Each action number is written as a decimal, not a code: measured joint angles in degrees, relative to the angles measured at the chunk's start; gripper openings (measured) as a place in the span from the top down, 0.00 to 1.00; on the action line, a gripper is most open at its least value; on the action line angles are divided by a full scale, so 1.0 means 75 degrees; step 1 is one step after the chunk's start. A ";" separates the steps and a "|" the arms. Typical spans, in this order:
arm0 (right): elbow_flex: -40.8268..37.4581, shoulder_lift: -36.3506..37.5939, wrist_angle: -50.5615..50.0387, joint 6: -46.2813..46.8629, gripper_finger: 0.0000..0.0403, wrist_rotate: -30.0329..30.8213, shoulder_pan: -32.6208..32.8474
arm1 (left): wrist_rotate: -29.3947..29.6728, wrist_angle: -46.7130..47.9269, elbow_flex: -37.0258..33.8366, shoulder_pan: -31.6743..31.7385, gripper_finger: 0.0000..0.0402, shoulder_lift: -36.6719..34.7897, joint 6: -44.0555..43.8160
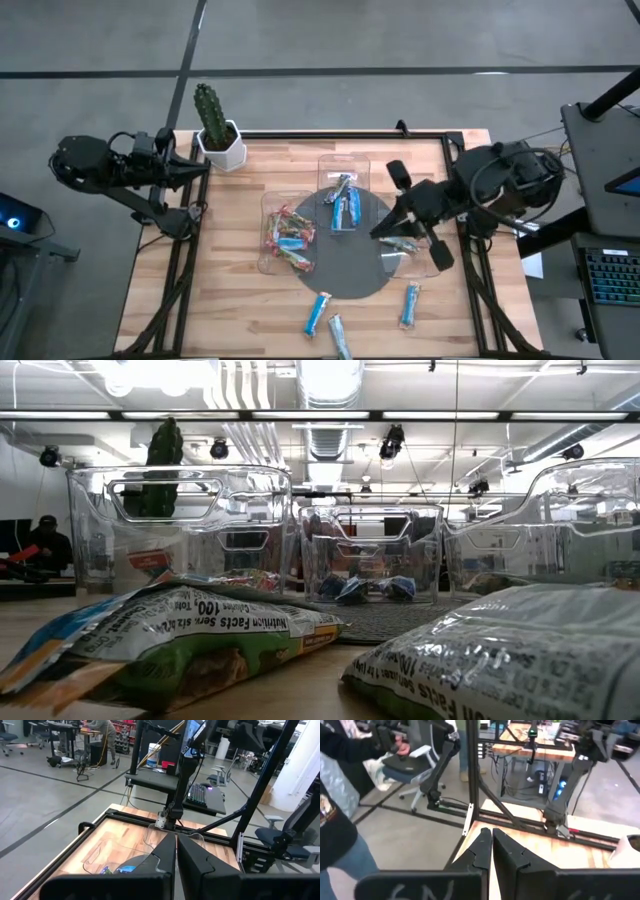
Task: Pick and place Granola Bars by type
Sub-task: Put the yellow granola bar into the right transparent bin
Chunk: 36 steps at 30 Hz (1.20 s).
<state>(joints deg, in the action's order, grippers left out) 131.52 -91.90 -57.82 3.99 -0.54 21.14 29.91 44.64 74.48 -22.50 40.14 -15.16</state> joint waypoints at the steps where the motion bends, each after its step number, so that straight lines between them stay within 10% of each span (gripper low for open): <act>1: 0.0126 -0.0090 -0.0068 -0.0113 0.98 -0.0019 0.0010 | 0.0000 0.0000 0.0000 0.0000 1.00 0.0000 0.0000; 36: 0.0440 -0.2259 -0.1657 -0.0583 0.98 -0.0400 0.0079 | 0.0003 0.0201 -0.0093 -0.0002 1.00 0.0012 -0.0009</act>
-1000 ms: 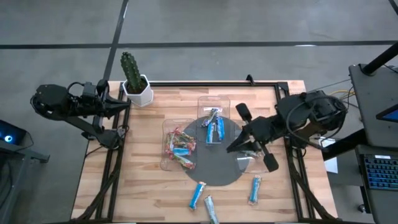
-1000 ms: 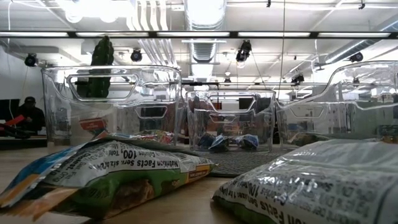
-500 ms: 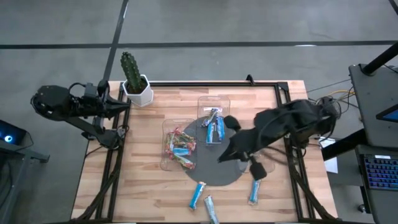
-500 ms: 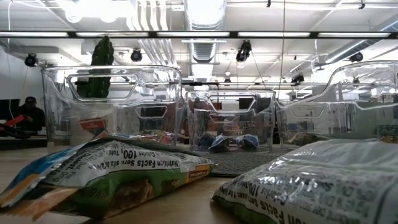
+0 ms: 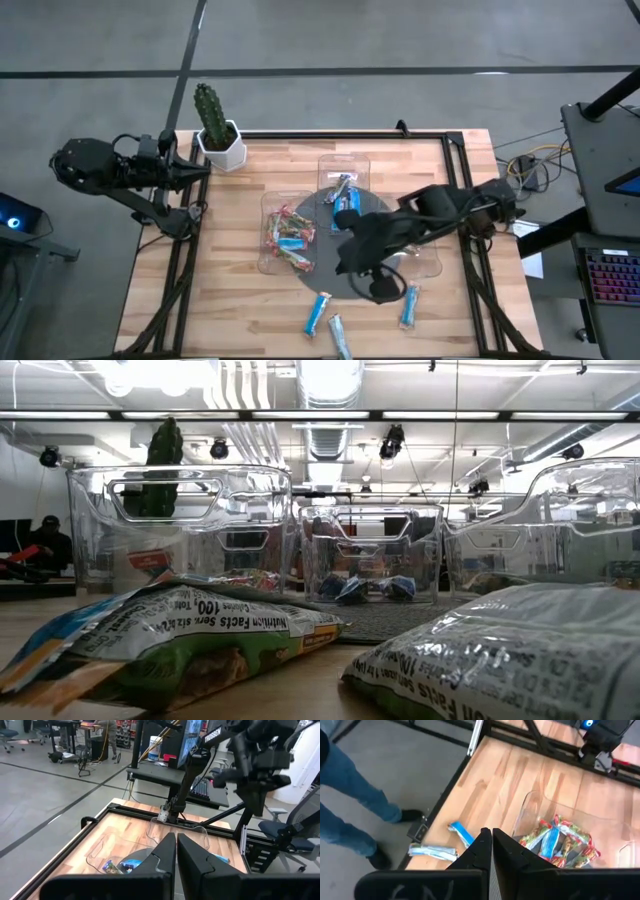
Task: Pick and place Granola Bars by type
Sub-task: Put the yellow granola bar into the right transparent bin
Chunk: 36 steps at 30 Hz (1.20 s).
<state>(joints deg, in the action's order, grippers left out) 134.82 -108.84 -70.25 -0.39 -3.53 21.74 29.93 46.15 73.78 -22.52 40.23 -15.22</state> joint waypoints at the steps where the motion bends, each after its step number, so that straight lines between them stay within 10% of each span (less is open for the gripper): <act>1: 0.0000 -0.0066 -0.0017 -0.0012 0.98 -0.0017 0.0000 | 0.0000 0.0000 0.0000 0.0002 1.00 0.0000 0.0000; 12: 0.0003 -0.1006 -0.0424 -0.0250 0.95 -0.0152 -0.0001 | 0.0000 0.0045 0.0000 0.0002 1.00 0.0000 -0.0032; 36: 0.0003 -0.2644 -0.0605 -0.2369 0.43 -0.0123 0.0052 | 0.0000 0.0679 0.0000 -0.0001 1.00 0.0000 -0.0542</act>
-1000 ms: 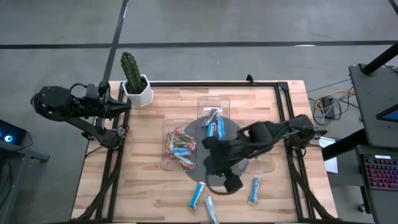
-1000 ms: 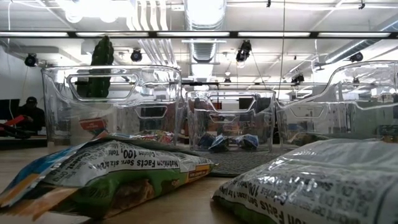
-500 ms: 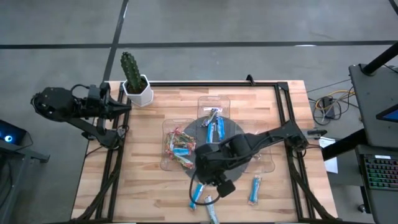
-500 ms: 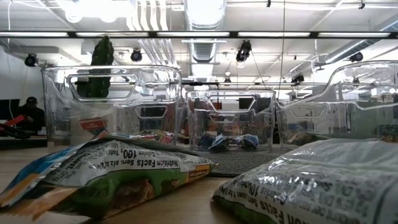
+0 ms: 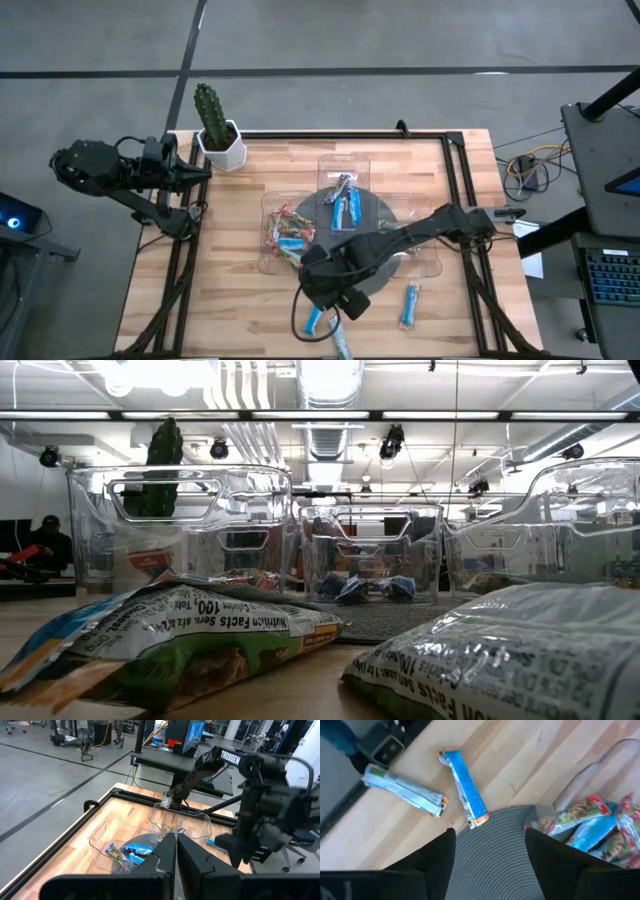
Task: Pick and place Granola Bars by type
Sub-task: Put the yellow granola bar into the right transparent bin
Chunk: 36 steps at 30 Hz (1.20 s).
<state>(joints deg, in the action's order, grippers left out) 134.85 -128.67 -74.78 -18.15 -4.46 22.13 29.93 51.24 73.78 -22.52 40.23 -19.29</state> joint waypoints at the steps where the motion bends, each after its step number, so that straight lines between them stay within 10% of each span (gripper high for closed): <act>1: 0.0000 -0.0092 0.0009 -0.0106 0.42 0.0003 0.0000 | 0.0000 0.0000 0.0000 0.0000 1.00 0.0000 0.0000; 36: -0.0041 -0.1829 0.0685 -0.1863 0.40 0.0004 0.0093 | 0.0230 0.0009 0.0003 0.0003 1.00 -0.0003 -0.0061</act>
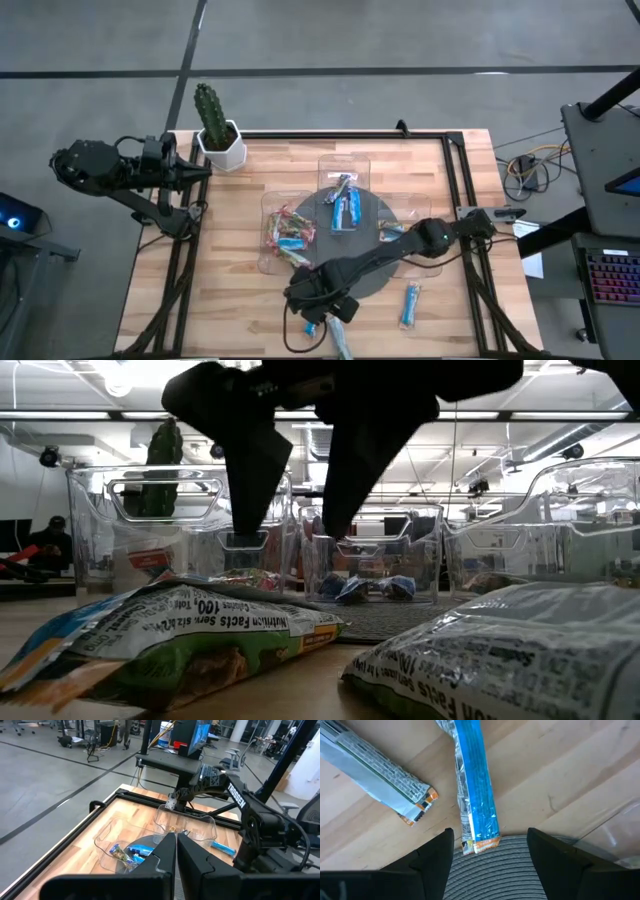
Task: Pick and place Granola Bars by type
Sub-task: Put the yellow granola bar into the right transparent bin
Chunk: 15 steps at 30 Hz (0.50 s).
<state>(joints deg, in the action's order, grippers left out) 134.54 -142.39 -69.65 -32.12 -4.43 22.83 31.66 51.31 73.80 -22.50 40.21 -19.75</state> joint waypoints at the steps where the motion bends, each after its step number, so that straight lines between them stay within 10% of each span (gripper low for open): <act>1: 0.0003 -0.0014 -0.0014 -0.0003 0.41 0.0000 0.0011 | 0.0000 0.0006 0.0000 -0.0001 1.00 0.0001 0.0000; 15: 0.0000 0.0105 -0.0101 0.0265 0.40 -0.0027 0.0420 | 0.0195 0.0213 0.0000 -0.0003 1.00 0.0000 0.0003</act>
<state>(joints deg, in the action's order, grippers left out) 134.54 -141.60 -70.41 -30.13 -4.63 25.98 33.12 52.90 73.80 -22.52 40.21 -19.73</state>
